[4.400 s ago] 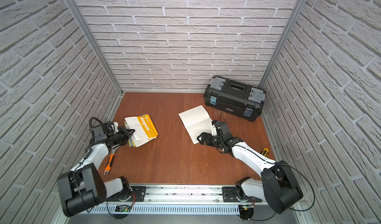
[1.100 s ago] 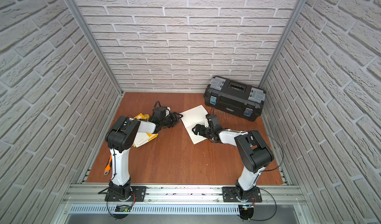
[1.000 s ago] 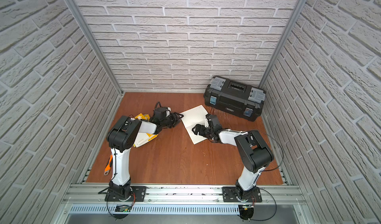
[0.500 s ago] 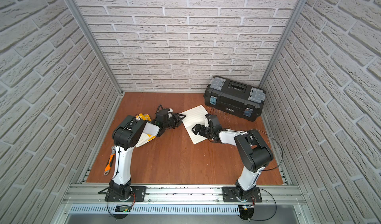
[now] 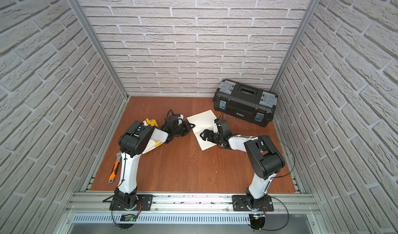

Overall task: Close the notebook
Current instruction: Close the notebook at the center of the board.

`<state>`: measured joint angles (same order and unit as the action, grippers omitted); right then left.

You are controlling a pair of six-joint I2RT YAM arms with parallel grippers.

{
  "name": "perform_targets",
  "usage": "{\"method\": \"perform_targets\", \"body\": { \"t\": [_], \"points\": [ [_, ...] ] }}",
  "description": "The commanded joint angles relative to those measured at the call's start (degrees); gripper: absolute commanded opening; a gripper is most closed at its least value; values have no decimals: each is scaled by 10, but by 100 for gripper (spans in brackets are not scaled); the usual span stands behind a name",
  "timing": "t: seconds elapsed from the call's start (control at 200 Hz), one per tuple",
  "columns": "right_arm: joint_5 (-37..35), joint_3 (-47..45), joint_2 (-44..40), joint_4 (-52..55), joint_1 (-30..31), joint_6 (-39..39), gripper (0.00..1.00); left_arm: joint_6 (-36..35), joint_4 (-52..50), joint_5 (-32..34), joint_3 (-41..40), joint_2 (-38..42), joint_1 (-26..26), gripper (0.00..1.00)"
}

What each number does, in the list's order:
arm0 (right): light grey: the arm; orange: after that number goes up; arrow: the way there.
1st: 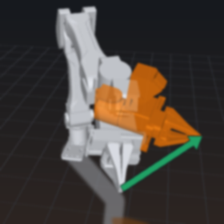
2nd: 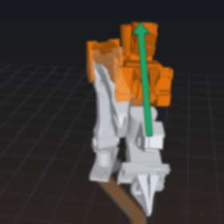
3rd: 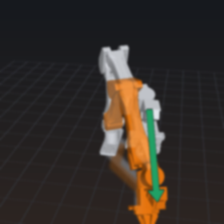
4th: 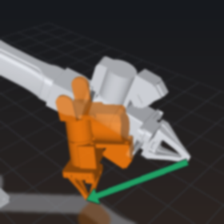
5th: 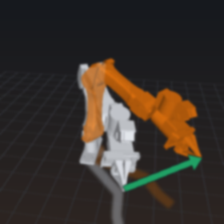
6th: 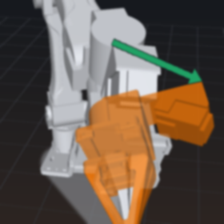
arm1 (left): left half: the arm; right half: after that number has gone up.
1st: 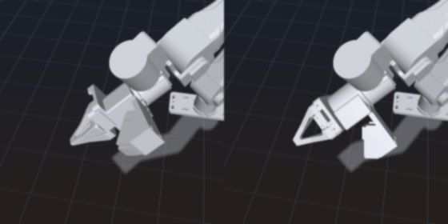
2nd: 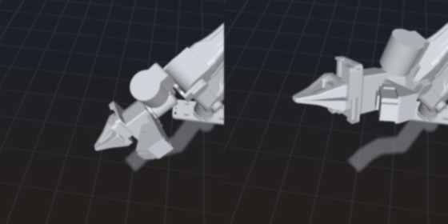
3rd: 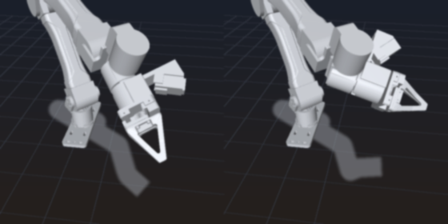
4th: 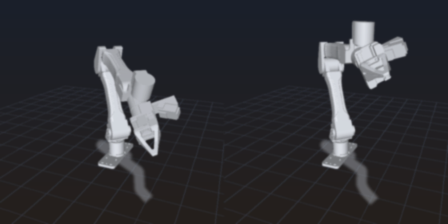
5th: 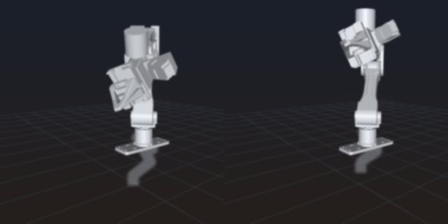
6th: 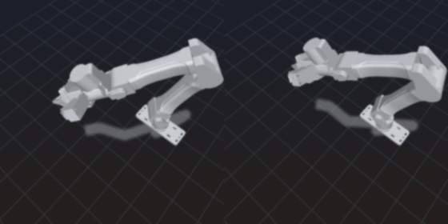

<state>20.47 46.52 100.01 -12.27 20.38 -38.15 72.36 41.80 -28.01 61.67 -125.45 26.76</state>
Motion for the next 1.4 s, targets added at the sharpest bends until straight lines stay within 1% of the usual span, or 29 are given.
{"method": "perform_targets", "body": {
  "t": [0.0,0.04,0.175,0.34,0.45,0.555,0.675,0.755,0.87,0.99,1.075,1.175,1.3,1.395],
  "points": [
    [5,-11,10,21,-1,-1,92,-32,6,-20,13,11,12,5],
    [4,-10,6,23,-1,1,92,-45,-3,-21,15,18,16,0],
    [5,-8,-11,34,-4,5,92,-92,-48,-20,23,43,24,0],
    [8,0,-41,63,-8,16,92,-114,-45,-16,16,67,24,0],
    [9,2,-76,81,-10,18,92,-148,-62,7,11,99,24,0],
    [6,7,-110,107,-12,24,93,-211,-116,42,14,143,26,0],
    [0,8,-155,130,-12,24,93,-298,-186,124,2,207,39,0],
    [-5,4,-187,138,-13,20,93,-346,-214,179,-11,247,52,0],
    [-14,5,-227,165,-15,20,93,-390,-220,259,-46,299,69,0],
    [-25,-1,-256,186,-18,23,93,-471,-228,359,-76,348,105,0],
    [-39,-13,-273,189,-20,23,93,-527,-245,427,-84,368,134,0],
    [-47,-31,-286,185,-26,22,93,-569,-263,501,-95,382,161,0],
    [-47,-43,-292,184,-31,22,94,-620,-238,603,-131,397,198,0],
    [-46,-47,-292,183,-34,21,93,-667,-198,639,-160,400,224,0]
  ]
}}
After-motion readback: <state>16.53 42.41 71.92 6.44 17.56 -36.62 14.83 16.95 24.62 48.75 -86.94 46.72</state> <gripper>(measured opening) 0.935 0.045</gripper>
